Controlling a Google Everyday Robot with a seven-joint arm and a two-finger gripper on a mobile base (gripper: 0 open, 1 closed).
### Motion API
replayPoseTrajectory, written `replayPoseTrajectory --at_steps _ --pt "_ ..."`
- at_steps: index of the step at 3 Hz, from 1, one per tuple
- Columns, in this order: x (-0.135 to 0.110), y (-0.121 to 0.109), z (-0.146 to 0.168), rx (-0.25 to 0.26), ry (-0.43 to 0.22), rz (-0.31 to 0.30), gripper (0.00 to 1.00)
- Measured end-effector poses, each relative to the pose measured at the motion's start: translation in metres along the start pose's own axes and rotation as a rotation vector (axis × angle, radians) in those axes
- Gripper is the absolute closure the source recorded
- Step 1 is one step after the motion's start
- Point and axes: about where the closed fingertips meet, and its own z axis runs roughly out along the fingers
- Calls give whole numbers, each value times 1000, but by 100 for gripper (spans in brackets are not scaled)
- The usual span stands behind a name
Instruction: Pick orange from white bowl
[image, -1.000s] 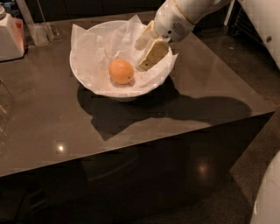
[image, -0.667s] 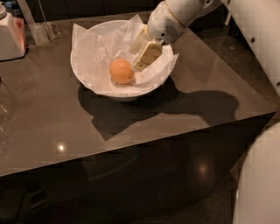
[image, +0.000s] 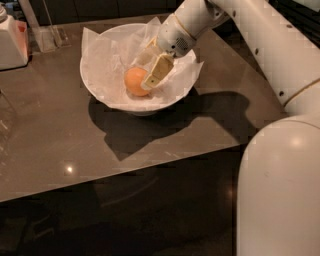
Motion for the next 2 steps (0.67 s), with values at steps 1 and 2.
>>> replayPoseTrajectory --at_steps 1,2 --pt "1 -10 16 -32 -12 -5 32" --pt "3 -19 33 -67 -24 -4 31"
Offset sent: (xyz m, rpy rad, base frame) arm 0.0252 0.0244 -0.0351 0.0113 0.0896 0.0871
